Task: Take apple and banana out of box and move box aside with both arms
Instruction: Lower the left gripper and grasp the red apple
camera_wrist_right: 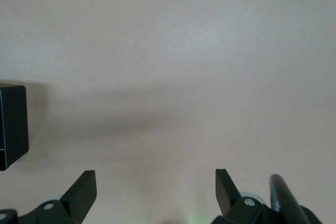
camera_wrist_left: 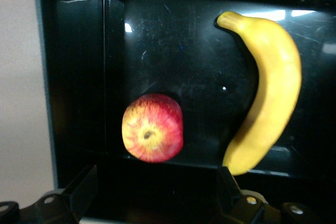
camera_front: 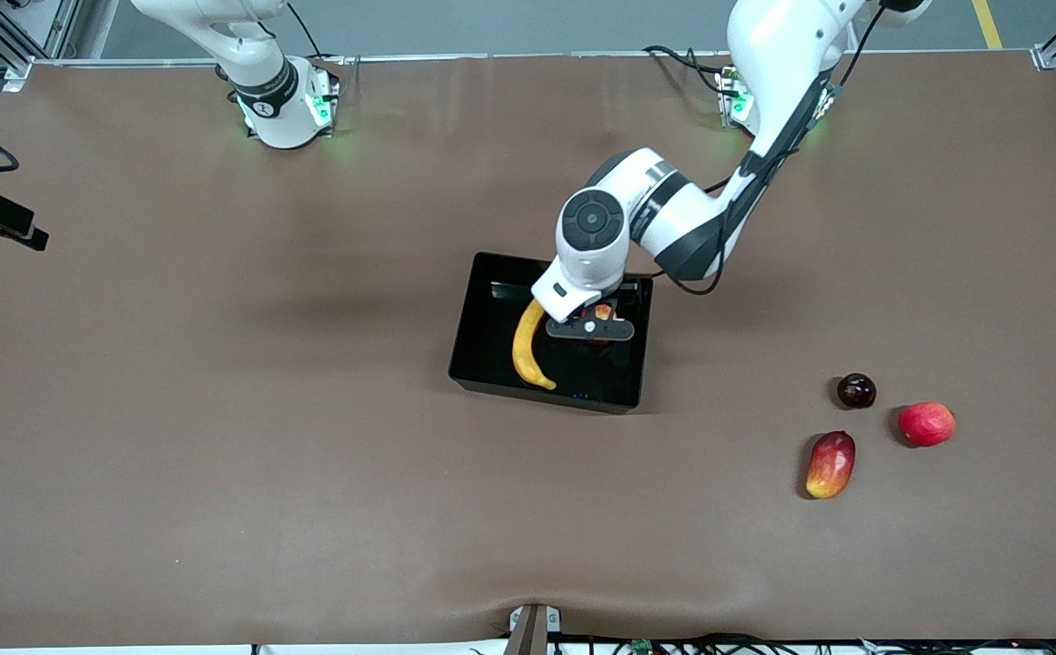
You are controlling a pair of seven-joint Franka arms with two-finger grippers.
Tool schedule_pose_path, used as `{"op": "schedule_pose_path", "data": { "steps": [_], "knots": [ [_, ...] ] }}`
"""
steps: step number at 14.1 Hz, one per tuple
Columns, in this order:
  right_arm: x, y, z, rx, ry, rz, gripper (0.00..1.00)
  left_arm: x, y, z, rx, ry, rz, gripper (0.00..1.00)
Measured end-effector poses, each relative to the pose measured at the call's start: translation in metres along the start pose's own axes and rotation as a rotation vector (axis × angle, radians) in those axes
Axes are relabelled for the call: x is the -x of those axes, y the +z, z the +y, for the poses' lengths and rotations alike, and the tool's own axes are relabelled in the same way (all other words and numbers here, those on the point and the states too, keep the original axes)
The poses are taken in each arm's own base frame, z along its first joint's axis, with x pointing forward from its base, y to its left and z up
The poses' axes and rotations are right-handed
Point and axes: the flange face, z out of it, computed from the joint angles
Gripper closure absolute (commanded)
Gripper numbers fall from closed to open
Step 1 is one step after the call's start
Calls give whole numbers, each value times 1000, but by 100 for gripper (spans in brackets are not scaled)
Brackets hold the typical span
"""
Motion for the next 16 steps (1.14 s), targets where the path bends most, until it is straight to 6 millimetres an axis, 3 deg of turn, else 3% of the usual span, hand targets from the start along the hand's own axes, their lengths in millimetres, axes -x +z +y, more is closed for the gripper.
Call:
{"op": "schedule_pose_path", "data": {
  "steps": [6,13,14,16],
  "knots": [
    [0,0,0,0,0,0,0,-6,38,2,-5,-7,-26,0],
    [0,1,0,0,0,-1,0,-13,58,-2,-41,12,-9,2],
    [0,1,0,0,0,-1,0,-13,59,-2,-42,12,-11,11],
    [0,1,0,0,0,-1,0,-13,60,-2,-42,13,-12,41]
  ]
}}
